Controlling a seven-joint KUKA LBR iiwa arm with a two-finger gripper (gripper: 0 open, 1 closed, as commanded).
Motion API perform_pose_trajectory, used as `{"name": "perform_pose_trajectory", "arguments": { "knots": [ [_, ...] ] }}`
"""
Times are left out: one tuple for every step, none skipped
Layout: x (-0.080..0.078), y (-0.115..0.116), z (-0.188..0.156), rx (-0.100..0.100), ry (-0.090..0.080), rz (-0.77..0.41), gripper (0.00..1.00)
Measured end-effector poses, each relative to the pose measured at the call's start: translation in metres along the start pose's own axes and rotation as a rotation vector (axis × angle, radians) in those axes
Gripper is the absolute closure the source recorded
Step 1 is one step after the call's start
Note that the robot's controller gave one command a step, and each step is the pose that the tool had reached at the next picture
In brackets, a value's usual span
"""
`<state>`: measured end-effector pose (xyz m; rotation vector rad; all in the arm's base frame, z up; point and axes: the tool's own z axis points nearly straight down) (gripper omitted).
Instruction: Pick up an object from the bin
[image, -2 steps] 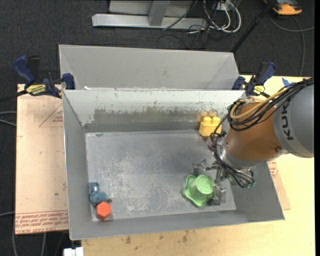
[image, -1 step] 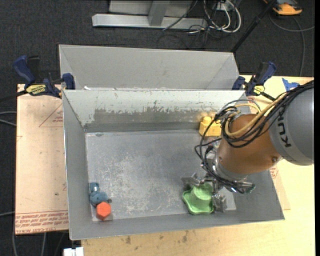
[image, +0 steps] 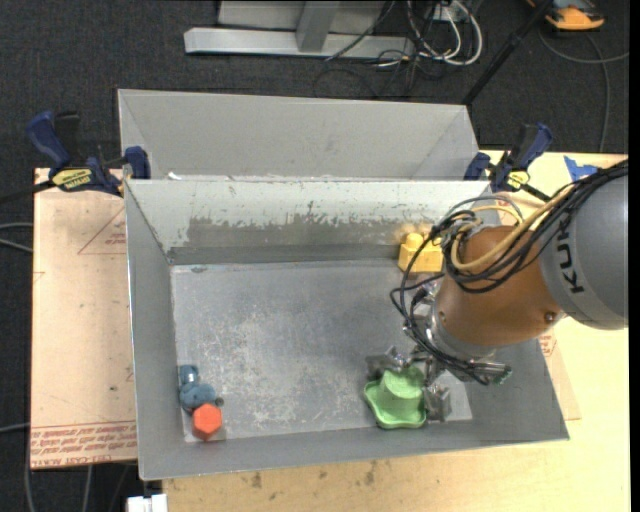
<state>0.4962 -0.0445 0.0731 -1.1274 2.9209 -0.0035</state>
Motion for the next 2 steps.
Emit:
{"name": "perform_pose_trajectory", "arguments": {
  "knots": [
    [0.000, -0.013, -0.109, -0.005, 0.003, -0.514, 1.00],
    [0.000, -0.013, -0.153, -0.003, 0.002, -0.551, 1.00]
  ]
}}
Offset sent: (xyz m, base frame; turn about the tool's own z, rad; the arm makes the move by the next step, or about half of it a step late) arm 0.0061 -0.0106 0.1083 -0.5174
